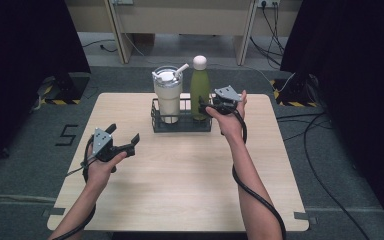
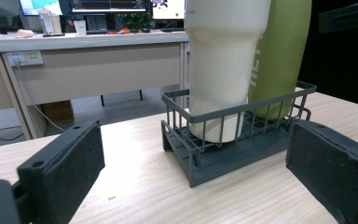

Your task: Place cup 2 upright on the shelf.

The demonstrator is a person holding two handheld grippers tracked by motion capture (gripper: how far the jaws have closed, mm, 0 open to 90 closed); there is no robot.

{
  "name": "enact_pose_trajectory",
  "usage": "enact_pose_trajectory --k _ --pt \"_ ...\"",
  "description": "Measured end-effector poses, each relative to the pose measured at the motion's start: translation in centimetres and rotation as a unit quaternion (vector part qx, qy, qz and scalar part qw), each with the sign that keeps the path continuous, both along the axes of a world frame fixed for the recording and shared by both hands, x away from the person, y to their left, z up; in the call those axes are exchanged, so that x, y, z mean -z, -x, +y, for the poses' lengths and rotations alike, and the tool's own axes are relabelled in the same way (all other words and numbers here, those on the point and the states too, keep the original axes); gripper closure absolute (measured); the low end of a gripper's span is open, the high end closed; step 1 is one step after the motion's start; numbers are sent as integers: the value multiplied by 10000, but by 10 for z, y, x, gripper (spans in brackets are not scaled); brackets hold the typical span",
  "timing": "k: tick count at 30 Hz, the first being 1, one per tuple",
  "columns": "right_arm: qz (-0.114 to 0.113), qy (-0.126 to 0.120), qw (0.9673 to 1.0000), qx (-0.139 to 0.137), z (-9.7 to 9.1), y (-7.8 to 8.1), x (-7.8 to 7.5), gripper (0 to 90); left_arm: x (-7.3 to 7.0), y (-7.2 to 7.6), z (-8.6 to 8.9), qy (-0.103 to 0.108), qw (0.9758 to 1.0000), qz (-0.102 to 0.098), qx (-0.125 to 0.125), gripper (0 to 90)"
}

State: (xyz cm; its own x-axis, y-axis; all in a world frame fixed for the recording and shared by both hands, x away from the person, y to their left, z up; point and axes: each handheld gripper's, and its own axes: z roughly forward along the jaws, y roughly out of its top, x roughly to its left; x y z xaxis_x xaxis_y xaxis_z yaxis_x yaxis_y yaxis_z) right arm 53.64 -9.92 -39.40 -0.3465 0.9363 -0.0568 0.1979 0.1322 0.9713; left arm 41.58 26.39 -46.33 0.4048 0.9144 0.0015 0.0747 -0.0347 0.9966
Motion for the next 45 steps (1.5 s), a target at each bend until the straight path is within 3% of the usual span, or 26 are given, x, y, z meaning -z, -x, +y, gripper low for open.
enact_pose_trajectory --k 22,45 --pt "64 -30 9999 115 -34 33 13 87 1 1 -1 -43 10000 5 -18 34" --pt "224 -10 9993 303 -71 70 39 101 2 2 -1 -57 10000 26 -26 33"
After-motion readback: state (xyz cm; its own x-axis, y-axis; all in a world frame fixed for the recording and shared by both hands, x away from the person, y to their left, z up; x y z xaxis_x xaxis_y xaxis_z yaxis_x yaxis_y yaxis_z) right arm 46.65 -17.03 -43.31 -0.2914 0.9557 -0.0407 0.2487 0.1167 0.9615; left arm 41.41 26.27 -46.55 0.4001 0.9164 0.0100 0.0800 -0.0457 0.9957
